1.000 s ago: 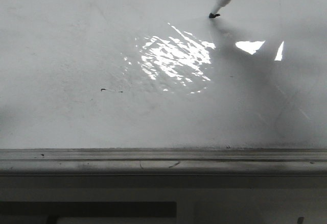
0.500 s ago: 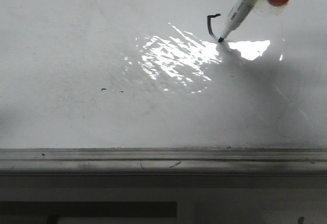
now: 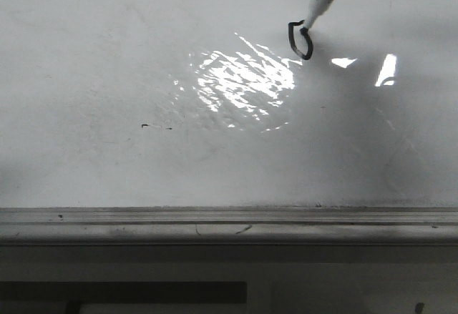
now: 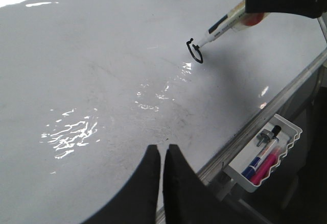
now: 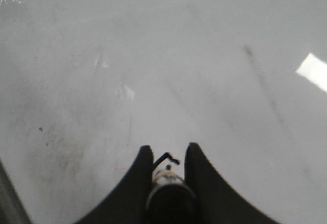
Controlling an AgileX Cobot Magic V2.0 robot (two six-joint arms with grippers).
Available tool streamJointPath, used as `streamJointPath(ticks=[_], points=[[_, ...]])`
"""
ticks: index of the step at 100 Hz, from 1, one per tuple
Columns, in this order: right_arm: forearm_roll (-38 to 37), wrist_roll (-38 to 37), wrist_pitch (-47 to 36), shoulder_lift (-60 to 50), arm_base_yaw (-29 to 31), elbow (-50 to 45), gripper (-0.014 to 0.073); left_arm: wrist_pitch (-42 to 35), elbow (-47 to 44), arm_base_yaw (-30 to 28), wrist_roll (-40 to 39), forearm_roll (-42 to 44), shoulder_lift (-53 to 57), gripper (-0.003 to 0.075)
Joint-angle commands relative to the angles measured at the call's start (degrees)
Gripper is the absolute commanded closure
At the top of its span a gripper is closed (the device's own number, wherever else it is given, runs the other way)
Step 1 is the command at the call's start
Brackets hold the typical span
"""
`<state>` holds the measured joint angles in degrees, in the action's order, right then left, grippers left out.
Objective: Write number 9 on whiteboard
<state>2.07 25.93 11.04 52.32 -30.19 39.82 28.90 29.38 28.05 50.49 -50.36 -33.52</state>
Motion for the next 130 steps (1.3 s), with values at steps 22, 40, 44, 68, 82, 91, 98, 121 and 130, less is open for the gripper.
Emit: streamJointPath(ticks=[22,40,44,68,82,91,98,121,130], points=[[5.9,1.0,10.2,-2.6,-3.4,-8.1,0.0634,-0.6,1.6,-0.1,-0.6,-2.0,0.0,0.0741],[6.2,1.0,5.6,-3.9,-4.6,-7.9,0.0634,-0.6,1.6,-0.1,-0.6,-2.0,0.0,0.074],[6.2,1.0,5.1,-4.8,-5.1,-6.4,0.0634,-0.6,1.6,-0.1,-0.6,-2.0,0.0,0.074],[6.8,1.0,12.7,-6.7,-13.5,4.9,0.0636,5.1,1.8,-0.1,10.1,-5.9,-2.2,0.0399],[6.8,1.7,16.4,-3.5,-21.6,7.2,0.0636,12.8,1.9,0.3,29.7,-17.2,-6.7,0.0321],[6.7,2.1,14.7,-0.8,-26.3,7.3,0.0636,15.7,1.9,1.4,39.2,-25.2,-10.6,0.0324],[5.2,2.1,13.0,1.4,-29.1,7.3,0.0636,16.2,2.2,2.9,43.7,-28.9,-13.6,0.0324],[4.3,2.1,7.1,5.5,-31.1,7.4,0.0636,16.6,5.7,10.1,46.6,-29.3,-23.2,0.0324],[4.3,2.1,6.1,5.5,-31.1,7.4,0.0636,16.6,6.3,12.4,48.3,-29.4,-26.0,0.0324]])
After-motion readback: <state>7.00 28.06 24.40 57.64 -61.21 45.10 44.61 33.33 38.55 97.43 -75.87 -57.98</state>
